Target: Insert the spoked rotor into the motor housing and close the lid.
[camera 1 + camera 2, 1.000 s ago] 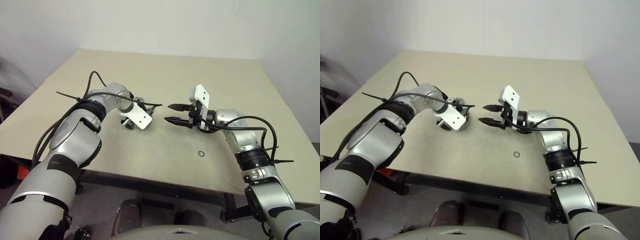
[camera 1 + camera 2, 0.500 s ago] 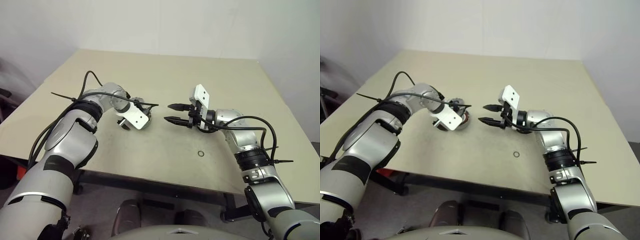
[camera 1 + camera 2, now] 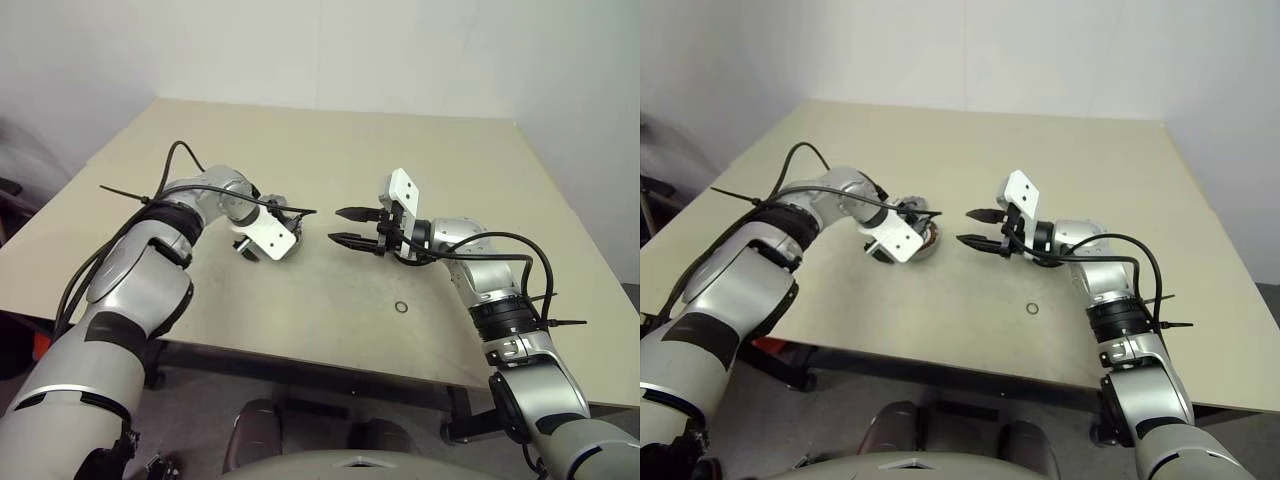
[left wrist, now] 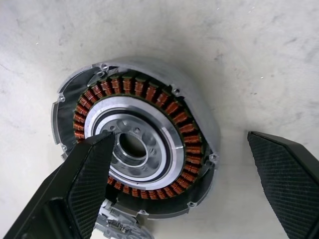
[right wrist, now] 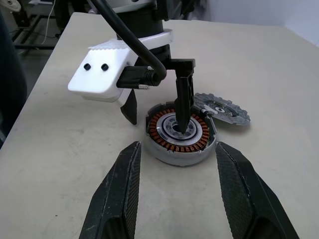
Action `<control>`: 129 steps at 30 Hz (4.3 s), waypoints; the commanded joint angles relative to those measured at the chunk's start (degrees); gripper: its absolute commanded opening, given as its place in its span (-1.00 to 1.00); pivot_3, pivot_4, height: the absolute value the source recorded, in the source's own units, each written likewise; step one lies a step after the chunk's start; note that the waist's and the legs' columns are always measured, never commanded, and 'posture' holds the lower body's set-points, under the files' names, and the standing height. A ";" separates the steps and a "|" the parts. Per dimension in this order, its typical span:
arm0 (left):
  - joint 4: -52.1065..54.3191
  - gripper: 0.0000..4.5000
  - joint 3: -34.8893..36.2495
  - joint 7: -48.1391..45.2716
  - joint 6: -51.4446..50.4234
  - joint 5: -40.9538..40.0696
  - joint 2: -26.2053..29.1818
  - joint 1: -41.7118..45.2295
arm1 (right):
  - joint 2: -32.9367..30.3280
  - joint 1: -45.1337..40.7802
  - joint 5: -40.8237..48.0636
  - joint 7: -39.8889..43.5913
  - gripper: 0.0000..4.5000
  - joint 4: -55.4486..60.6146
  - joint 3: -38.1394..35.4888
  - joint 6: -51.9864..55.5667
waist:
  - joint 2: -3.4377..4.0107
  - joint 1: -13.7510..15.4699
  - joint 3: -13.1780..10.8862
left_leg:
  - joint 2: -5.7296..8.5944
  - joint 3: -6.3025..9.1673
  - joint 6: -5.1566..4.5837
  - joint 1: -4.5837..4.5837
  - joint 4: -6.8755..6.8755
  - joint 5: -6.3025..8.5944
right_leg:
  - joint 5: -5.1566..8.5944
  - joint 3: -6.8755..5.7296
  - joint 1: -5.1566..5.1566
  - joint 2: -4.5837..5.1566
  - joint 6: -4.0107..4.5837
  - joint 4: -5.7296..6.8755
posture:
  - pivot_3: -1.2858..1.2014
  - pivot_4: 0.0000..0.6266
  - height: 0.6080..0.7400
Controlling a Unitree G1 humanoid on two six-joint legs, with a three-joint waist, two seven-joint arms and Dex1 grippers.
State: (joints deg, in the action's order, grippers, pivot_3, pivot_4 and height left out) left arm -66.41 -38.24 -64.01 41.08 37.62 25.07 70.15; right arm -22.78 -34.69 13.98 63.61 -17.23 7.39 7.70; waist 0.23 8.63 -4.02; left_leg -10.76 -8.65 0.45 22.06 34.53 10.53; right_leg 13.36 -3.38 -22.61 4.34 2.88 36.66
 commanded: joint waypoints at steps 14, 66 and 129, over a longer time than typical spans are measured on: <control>-0.55 1.00 -1.40 3.69 -1.23 2.96 1.86 -0.08 | -0.15 -1.47 1.12 -0.02 0.16 0.71 -1.54 -1.19 | 0.00 0.02 0.00 | 0.01 -0.01 0.04 -0.09 -0.06 -0.02 | 0.00 0.03 0.02 -0.01 0.00 0.02 | 0.03 -1.00 1.00; 1.88 -0.04 2.01 4.13 -1.51 -1.24 -14.81 2.15 | 0.07 -1.98 1.06 -1.65 0.14 0.67 -2.03 -2.22 | -0.01 3.19 -0.01 | 0.34 -0.01 -0.07 -0.14 -0.21 -0.01 | 0.00 -0.01 0.30 0.28 -0.06 -0.36 | 0.03 -1.00 1.00; 42.28 0.80 12.23 -16.19 -27.12 -22.78 -1.42 -15.53 | -2.45 -18.82 -11.86 -17.96 0.14 -31.31 -6.03 -17.83 | 0.07 -0.94 -0.07 | 0.58 -0.13 -0.66 0.87 -0.11 -0.05 | 0.12 -0.24 -0.66 0.71 -0.24 0.09 | 0.03 -1.00 1.00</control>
State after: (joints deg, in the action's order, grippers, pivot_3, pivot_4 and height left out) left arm -27.80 -28.97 -80.94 17.32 16.92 22.60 54.61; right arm -25.00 -52.28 0.42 45.14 -50.75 2.77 -9.12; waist 0.30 7.69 -4.10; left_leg -10.19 -8.78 -0.18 22.94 34.42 10.47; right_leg 13.48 -3.62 -23.27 5.04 2.65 36.75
